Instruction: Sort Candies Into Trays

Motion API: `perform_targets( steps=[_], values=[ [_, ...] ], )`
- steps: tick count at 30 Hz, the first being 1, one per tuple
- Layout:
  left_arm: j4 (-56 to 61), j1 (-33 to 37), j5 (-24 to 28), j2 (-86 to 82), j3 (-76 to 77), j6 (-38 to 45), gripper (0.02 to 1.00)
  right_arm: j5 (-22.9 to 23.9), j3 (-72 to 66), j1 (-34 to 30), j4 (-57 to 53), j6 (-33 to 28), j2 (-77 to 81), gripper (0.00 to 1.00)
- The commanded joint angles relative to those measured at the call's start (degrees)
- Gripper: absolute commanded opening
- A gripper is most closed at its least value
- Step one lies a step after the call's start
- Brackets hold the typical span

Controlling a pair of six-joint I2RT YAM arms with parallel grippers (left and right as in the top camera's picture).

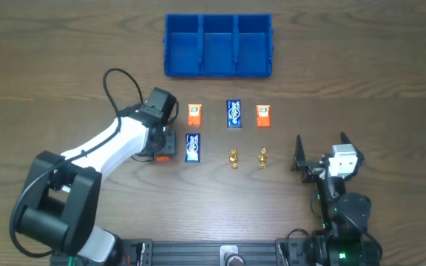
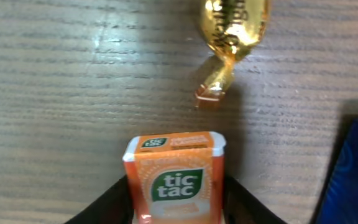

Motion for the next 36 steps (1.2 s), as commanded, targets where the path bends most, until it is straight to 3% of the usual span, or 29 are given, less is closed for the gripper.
perform_targets(
  steps=[1, 6, 11, 14, 20, 28, 30, 32, 33, 36],
  values=[
    [0.3, -0.2, 0.0, 1.4, 0.8, -1.2, 0.36, -0.5, -0.2, -0.2, -0.3, -0.9, -0.3, 0.998],
    [-3.8, -3.0, -1.6, -2.1, 7.7, -5.7, 0.343, -0.5, -0.2, -0.2, -0.3, -0.9, -0.3, 0.998],
    [-13.6, -4.1, -9.5, -0.8, 33.5, -6.0, 0.332, -0.5, -0.1, -0.2, -0.3, -0.9, -0.3, 0.998],
    [-19.5, -1.7, -11.6, 11.3, 56.0, -3.5, 0.36, -0.5, -0.1, -0.2, -0.3, -0.9, -0.3, 0.998],
    [-33.8, 3.4, -6.9, 39.4, 94.6, -0.6, 0.349, -0.5, -0.1, -0.2, -0.3, -0.9, -0.3, 0.998],
    [-34.2, 4.2, -4.8, 46.2, 99.0, 1.9, 0.369, -0.5, -0.1, -0.2, -0.3, -0.9, -0.3, 0.998],
    [-34.3, 4.2, -4.1, 46.2, 99.0, 2.2, 0.555, -0.5, -0.1, -0.2, -0.3, -0.9, -0.3, 0.998],
    [-34.3, 3.9, -3.8, 44.9, 99.0, 2.4, 0.86, -0.5, -0.1, -0.2, -0.3, -0.9, -0.3, 0.998],
    [-34.2, 3.2, -3.9, 42.9, 98.6, 2.4, 0.923, -0.5, -0.1, -0.2, -0.3, -0.9, -0.3, 0.998],
    [-30.2, -0.5, -7.2, 31.6, 87.1, 2.2, 0.972, -0.5, -0.1, -0.2, -0.3, -0.9, -0.3, 0.998]
  ],
)
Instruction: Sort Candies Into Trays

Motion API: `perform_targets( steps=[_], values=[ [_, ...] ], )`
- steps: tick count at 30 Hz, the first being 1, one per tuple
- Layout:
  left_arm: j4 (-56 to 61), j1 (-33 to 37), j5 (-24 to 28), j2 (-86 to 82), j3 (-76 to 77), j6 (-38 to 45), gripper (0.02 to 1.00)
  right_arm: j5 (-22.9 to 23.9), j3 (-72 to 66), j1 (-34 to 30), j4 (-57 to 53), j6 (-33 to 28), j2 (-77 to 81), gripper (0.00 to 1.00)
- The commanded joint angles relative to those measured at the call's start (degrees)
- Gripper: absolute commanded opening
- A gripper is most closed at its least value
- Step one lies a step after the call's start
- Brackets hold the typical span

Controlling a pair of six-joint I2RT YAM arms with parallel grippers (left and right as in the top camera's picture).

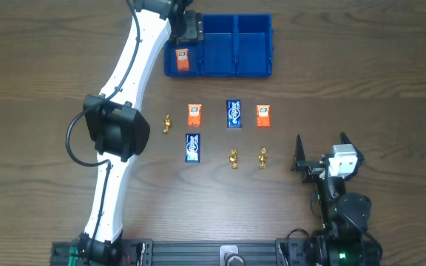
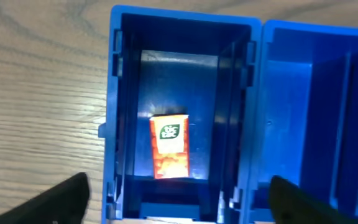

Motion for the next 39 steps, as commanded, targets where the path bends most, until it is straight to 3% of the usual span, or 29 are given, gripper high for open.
perform_targets(
  steps=[1, 6, 12, 21, 23, 25, 28, 30, 33, 36, 39],
  values=[
    [6.6, -6.4, -4.0, -20.6, -19.3, -0.9, 0.972, -0.5, -0.1, -0.2, -0.3, -0.9, -0.3, 0.998],
    [20.4, -14.1, -4.3, -35.3, -57.6, -8.9, 0.95, -0.5, -0.1, -0.2, -0.3, -0.9, -0.3, 0.998],
    [26.4, -14.0, -1.1, -31.0, -69.5, -11.9, 0.93, -0.5, -0.1, -0.2, -0.3, -0.9, -0.3, 0.998],
    [29.8, -13.3, 0.4, -25.6, -69.8, -11.8, 0.89, -0.5, -0.1, -0.2, -0.3, -0.9, -0.3, 0.998],
    [30.0, -12.8, 1.1, -25.2, -69.8, -11.7, 0.844, -0.5, -0.1, -0.2, -0.3, -0.9, -0.3, 0.998],
    [30.0, -12.6, 1.1, -25.1, -69.8, -11.7, 0.713, -0.5, -0.1, -0.2, -0.3, -0.9, -0.3, 0.998],
    [30.0, -12.3, 1.5, -24.9, -69.8, -11.7, 0.402, -0.5, -0.1, -0.2, -0.3, -0.9, -0.3, 0.998],
    [30.3, -12.3, 1.7, -24.9, -69.8, -11.7, 0.316, -0.5, -0.1, -0.2, -0.3, -0.9, -0.3, 0.998],
    [30.5, -12.3, 0.9, -27.9, -67.7, -11.6, 0.308, -0.5, -0.1, -0.2, -0.3, -0.9, -0.3, 0.998],
    [27.6, -11.5, -4.8, -33.0, -59.4, -8.9, 0.323, -0.5, -0.1, -0.2, -0.3, -0.9, -0.3, 0.998],
    [20.1, -7.2, -7.0, -30.1, -40.3, -3.4, 0.332, -0.5, -0.1, -0.2, -0.3, -0.9, -0.3, 0.998]
  ],
)
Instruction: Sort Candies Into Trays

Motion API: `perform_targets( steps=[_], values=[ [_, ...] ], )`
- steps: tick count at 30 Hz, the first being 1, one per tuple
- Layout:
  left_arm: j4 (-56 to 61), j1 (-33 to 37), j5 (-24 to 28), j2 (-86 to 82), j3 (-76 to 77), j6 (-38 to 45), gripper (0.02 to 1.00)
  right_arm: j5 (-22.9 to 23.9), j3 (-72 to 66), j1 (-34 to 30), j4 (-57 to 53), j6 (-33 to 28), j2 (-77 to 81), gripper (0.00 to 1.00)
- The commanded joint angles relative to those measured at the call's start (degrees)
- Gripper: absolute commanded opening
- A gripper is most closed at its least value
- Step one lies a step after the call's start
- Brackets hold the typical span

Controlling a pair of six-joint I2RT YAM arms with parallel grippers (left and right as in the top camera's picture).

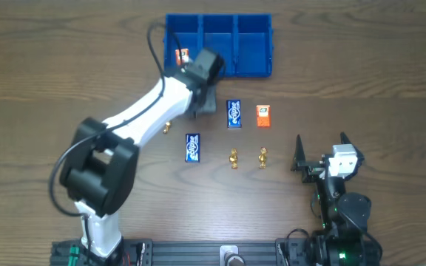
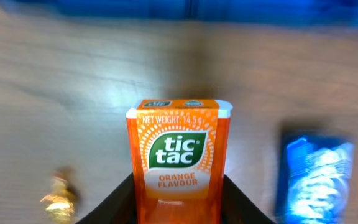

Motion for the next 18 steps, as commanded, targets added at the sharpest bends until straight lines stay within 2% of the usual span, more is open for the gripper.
perform_targets(
  steps=[1, 5, 7, 12, 13, 14, 16, 17, 18],
  values=[
    [-8.7, 6.7, -4.9, 1.8, 27.8, 7.9, 0.334, -0.5, -0.2, -0.2, -0.3, -0.9, -0.3, 0.998],
    [-21.2, 11.0, -4.1, 15.0, 47.4, 8.5, 0.34, -0.5, -0.1, -0.2, -0.3, -0.9, -0.3, 0.998],
    [-23.3, 11.1, -2.1, 21.2, 52.7, 10.2, 0.345, -0.5, -0.1, -0.2, -0.3, -0.9, -0.3, 0.998],
    [-23.1, 11.3, -0.1, 24.8, 53.0, 10.2, 0.358, -0.5, -0.2, -0.2, -0.3, -0.9, -0.3, 0.998],
    [-23.1, 11.3, 0.0, 24.8, 53.0, 10.2, 0.415, -0.5, -0.1, -0.2, -0.3, -0.9, -0.3, 0.998],
    [-23.1, 11.3, 0.0, 24.7, 53.0, 10.2, 0.54, -0.5, -0.1, -0.2, -0.3, -0.9, -0.3, 0.998],
    [-23.0, 11.1, 0.0, 24.6, 53.0, 10.1, 0.923, -0.5, -0.1, -0.2, -0.3, -0.9, -0.3, 0.998],
    [-22.7, 10.6, 0.0, 24.0, 53.0, 10.1, 0.996, -0.5, -0.1, -0.2, -0.3, -0.9, -0.3, 0.998],
    [-22.4, 9.8, -0.7, 22.8, 53.0, 9.9, 1.0, -0.5, -0.1, -0.2, -0.3, -0.9, -0.3, 0.998]
  ],
)
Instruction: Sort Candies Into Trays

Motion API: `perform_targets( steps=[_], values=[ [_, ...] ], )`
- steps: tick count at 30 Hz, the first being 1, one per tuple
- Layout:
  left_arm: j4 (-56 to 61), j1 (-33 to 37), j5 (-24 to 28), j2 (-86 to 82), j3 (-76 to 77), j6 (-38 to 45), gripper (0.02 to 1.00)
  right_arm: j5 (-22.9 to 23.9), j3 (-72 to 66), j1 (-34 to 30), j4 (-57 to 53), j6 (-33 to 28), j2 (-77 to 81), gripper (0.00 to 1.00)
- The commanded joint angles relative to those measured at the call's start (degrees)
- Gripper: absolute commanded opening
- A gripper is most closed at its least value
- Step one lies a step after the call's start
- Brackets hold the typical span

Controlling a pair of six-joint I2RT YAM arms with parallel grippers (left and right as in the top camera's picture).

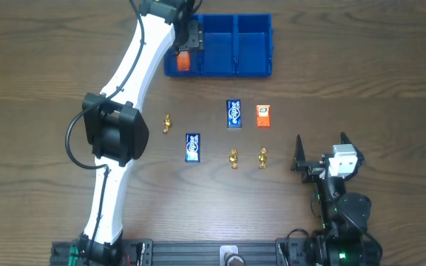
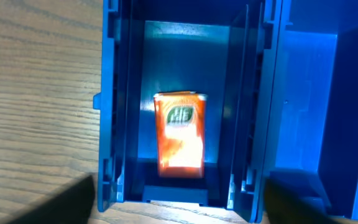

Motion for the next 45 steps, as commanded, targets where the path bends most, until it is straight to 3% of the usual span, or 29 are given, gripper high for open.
perform_targets(
  steps=[1, 8, 11, 17, 30, 32, 34, 35, 38, 41, 45],
  values=[
    [1.0, -2.8, -2.0, -4.4, 1.2, -0.8, 0.998, -0.5, -0.1, -0.2, -0.3, -0.9, -0.3, 0.998],
    [0.8, -24.0, -5.0, -5.1, 1.1, -16.5, 1.0, -0.5, -0.1, -0.2, -0.3, -0.9, -0.3, 0.998],
    [0.9, -29.1, -5.3, 0.2, 1.1, -21.7, 1.0, -0.5, -0.1, -0.2, -0.3, -0.9, -0.3, 0.998],
    [1.2, -31.4, -1.0, 9.4, 1.1, -26.7, 0.987, -0.5, -0.1, -0.2, -0.3, -0.9, -0.3, 0.998],
    [3.2, -29.1, 2.5, 10.4, -4.0, -29.4, 0.928, -0.5, -0.1, -0.2, -0.3, -0.9, -0.3, 0.998],
    [3.3, -29.1, 2.7, 10.4, -4.7, -29.4, 0.838, -0.5, -0.1, -0.2, -0.3, -0.9, -0.3, 0.998],
    [3.2, -29.1, 2.7, 10.4, -4.9, -29.4, 0.531, -0.5, -0.1, -0.2, -0.3, -0.9, -0.3, 0.998],
    [3.1, -29.1, 2.7, 10.4, -4.9, -29.4, 0.43, -0.5, -0.2, -0.2, -0.3, -0.9, -0.3, 0.996],
    [3.1, -29.2, 2.7, 10.4, -4.9, -29.4, 0.329, -0.5, -0.1, -0.2, -0.3, -0.9, -0.3, 0.998],
    [3.1, -29.2, 2.6, 9.6, -4.8, -29.4, 0.325, -0.5, -0.1, -0.2, -0.3, -0.9, -0.3, 0.998],
    [3.4, -26.6, -5.3, -0.5, -4.8, -24.5, 0.345, -0.5, -0.1, -0.2, -0.3, -0.9, -0.3, 0.998]
  ],
)
